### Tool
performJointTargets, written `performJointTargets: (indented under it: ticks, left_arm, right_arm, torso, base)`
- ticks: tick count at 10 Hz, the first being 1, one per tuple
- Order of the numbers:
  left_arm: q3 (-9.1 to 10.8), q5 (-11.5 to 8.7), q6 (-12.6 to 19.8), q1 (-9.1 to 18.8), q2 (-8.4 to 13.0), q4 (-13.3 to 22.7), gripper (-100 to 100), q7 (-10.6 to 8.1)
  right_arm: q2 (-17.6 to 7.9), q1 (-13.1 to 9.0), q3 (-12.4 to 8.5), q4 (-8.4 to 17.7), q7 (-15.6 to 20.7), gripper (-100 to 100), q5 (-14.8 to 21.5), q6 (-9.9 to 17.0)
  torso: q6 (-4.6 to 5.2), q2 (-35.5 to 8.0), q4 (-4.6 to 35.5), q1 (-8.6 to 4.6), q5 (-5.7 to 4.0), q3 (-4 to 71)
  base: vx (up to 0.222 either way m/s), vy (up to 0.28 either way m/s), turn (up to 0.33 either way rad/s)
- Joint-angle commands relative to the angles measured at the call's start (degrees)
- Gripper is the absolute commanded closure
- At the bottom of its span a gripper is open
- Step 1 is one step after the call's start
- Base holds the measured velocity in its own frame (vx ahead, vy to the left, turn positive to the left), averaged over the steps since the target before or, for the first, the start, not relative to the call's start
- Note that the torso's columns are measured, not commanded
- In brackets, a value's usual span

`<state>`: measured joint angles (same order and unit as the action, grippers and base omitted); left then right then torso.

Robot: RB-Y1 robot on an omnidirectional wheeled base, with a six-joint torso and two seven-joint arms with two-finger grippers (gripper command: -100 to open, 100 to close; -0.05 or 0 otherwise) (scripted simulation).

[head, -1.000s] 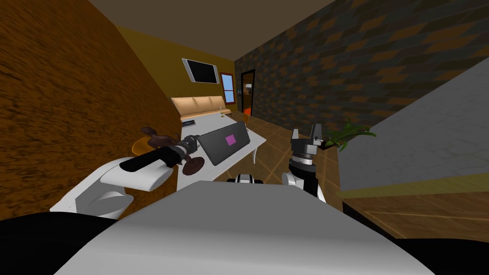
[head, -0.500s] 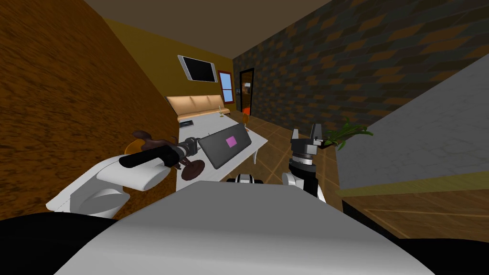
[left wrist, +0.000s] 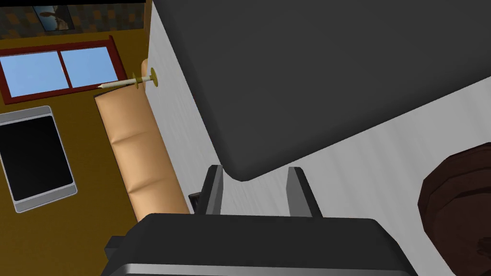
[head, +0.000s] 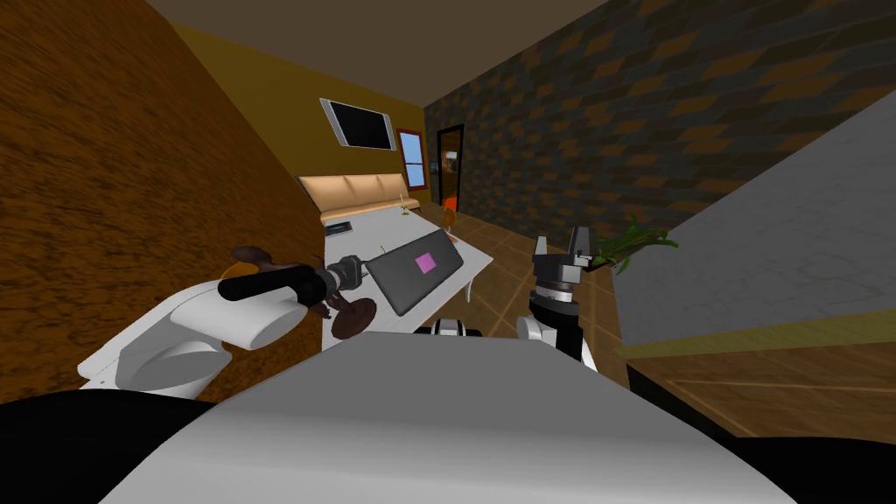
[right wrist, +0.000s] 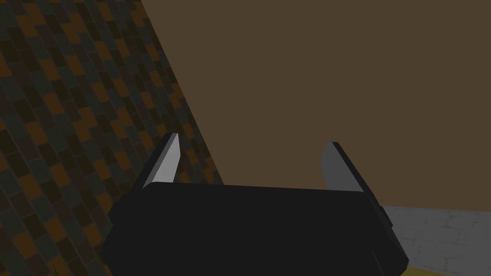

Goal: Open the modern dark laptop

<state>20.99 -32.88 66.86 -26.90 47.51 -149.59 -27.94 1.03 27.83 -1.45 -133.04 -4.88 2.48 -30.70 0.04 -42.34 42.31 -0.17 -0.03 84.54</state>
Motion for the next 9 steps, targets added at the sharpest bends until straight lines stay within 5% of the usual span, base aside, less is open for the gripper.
performJointTargets:
  ticks: [1,6,7,9]
  left_arm:
    - [-1.39,-3.13,2.12,-1.01,-1.05,0.26,100,-2.12]
    - [-1.85,-4.17,2.83,-1.34,-1.4,0.34,100,-2.83]
    - [0.13,-6.28,4.4,-0.29,0.42,0.25,-100,-4.38]
    - [2.12,-8.4,5.98,0.76,2.24,0.15,-100,-5.94]
  right_arm:
    - [-0.01,0.0,0.0,0.0,0.0,0,0.0,0.0]
    - [0.0,0.0,0.0,0.0,0.0,0,0.0,0.0]
    - [0.0,0.0,0.0,0.0,0.0,0,0.0,0.0]
    - [0.0,-0.01,0.01,0.0,0.0,0,0.0,0.0]
  torso:
    - [0.07,0.19,-0.08,0.14,0.06,0.09]
    - [-0.03,0.03,-0.01,0.16,0.03,0.01]
    - [-0.05,0.04,-0.01,0.18,0.03,0.01]
    - [-0.04,-0.03,0.0,0.17,0.03,-0.02]
  base:
    - [0.056,0.067,-0.049]
    - [-0.002,0.0,-0.006]
    - [-0.013,-0.002,-0.055]
    - [-0.036,-0.002,-0.076]
